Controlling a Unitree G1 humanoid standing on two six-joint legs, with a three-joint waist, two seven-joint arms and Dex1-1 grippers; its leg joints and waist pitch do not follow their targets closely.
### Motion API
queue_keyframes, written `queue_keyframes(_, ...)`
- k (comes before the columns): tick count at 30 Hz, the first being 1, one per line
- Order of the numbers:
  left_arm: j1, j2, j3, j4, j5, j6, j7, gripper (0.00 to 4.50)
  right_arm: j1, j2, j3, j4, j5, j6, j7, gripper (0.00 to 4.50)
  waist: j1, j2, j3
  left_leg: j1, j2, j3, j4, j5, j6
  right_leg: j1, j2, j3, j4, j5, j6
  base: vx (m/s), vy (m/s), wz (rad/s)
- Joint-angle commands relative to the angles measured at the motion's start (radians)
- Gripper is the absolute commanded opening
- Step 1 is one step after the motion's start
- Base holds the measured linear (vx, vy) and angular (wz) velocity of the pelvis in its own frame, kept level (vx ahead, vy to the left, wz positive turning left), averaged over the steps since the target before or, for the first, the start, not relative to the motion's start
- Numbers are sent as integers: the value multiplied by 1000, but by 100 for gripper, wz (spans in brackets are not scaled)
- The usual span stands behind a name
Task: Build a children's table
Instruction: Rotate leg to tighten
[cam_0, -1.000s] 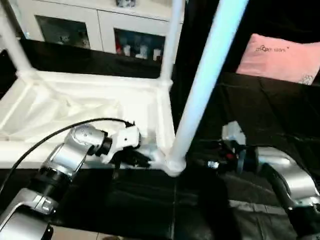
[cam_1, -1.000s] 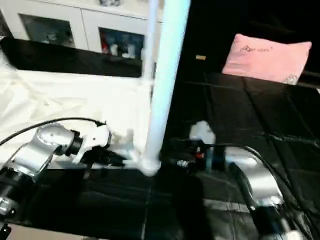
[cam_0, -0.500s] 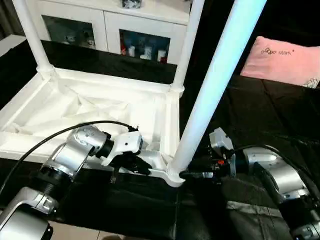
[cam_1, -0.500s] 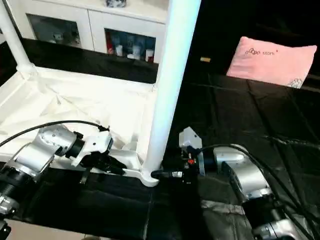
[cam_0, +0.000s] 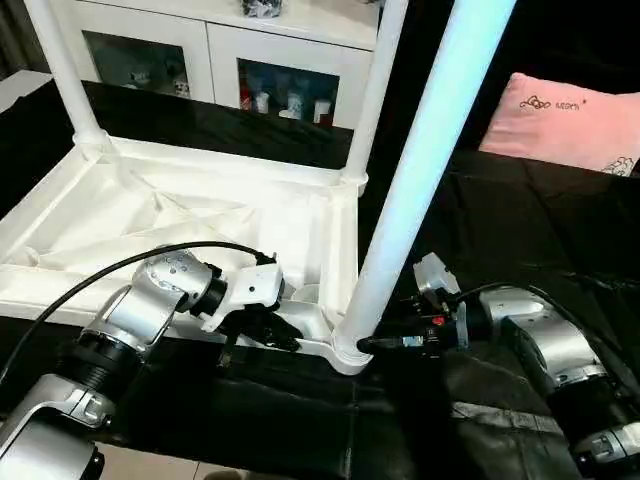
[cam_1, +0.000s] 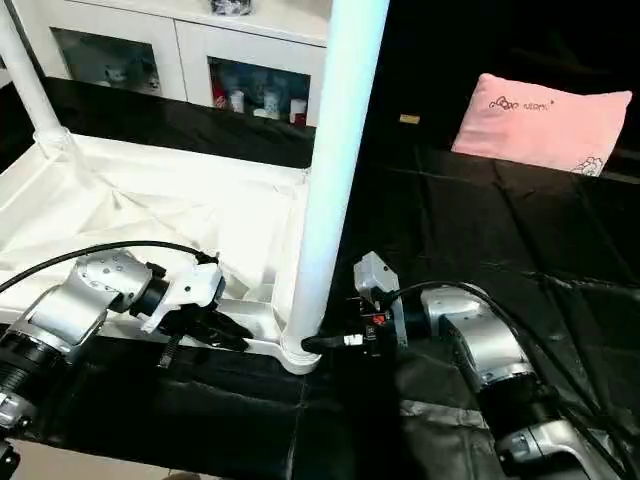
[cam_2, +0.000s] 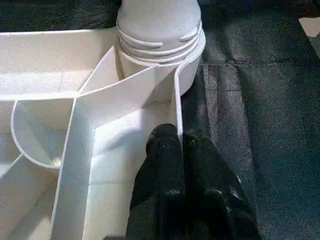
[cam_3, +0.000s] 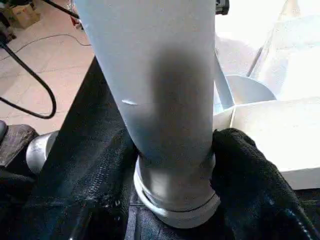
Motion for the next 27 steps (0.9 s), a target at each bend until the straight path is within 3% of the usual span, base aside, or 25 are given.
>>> queue_keyframes(1,-3,-10,-65,-25,18,-22,-68,0,-11,5,9,26,-1,11,20,207,-4,13,-62,-7,49,-7,-62,0,47,67,-107,57,-62,-28,-220,0,0,0)
queue_keyframes(3,-5,-11,-65,-20,20,-23,-63,0,-2,5,8,21,4,16,24,207,-3,20,-63,-6,50,-8,-62,1,47,67,-106,57,-60,-13,-224,0,0,0)
queue_keyframes(9,-7,-51,-39,10,37,55,46,0,73,35,-29,-51,32,52,-70,207,0,22,-62,-3,52,-6,-63,-12,40,65,-106,58,-62,1,-228,0,0,0)
queue_keyframes(11,-11,-103,-5,23,21,126,132,0,115,90,-66,-70,20,49,-211,207,0,24,-55,1,51,-7,-68,-69,20,61,-108,57,-77,-99,-214,0,0,0)
queue_keyframes(12,-14,-118,4,26,16,140,155,0,123,104,-71,-73,9,52,-252,207,0,22,-49,4,47,-8,-70,-120,6,59,-110,56,-90,-211,-192,0,0,0)
queue_keyframes(14,-15,-127,9,28,14,148,168,0,127,112,-73,-75,3,53,-275,206,-6,22,-43,5,44,-11,-75,-156,-5,59,-111,54,-105,-347,-151,0,0,0)
queue_keyframes(15,-31,-181,44,42,2,201,256,0,136,168,-98,-72,-21,76,-411,206,-12,23,-40,13,44,-15,-77,-204,-6,53,-111,54,-118,-482,-103,0,0,0)
queue_keyframes(16,-35,-191,50,46,0,211,272,0,136,180,-104,-70,-24,81,-436,206,-14,19,-40,10,45,-16,-79,-201,-9,53,-112,55,-118,-493,-95,0,0,0)
queue_keyframes(20,-83,-293,113,87,-6,298,449,0,118,303,-146,-29,-63,97,-671,203,-28,18,-48,6,46,-21,-82,-177,-22,50,-111,52,-112,-446,-90,0,0,0)
queue_keyframes(22,-108,-333,138,114,3,324,535,0,75,357,-164,39,-90,98,-795,202,-41,20,-49,4,40,-20,-79,-172,-16,51,-111,52,-111,-429,-104,0,0,0)
queue_keyframes(24,-144,-380,171,149,13,362,633,0,-4,429,-201,163,-117,101,-987,201,-52,21,-51,3,38,-18,-77,-153,-18,49,-110,55,-107,-381,-123,0,0,0)
queue_keyframes(25,-165,-401,193,172,14,375,693,0,-65,466,-225,246,-114,93,-1086,201,-58,24,-57,0,37,-17,-73,-121,-20,55,-109,56,-100,-323,-141,0,0,0)
queue_keyframes(27,-172,-407,202,179,16,381,711,0,-87,483,-239,272,-111,93,-1114,201,-59,23,-59,-3,35,-14,-70,-101,-10,59,-107,59,-95,-250,-157,0,0,0)
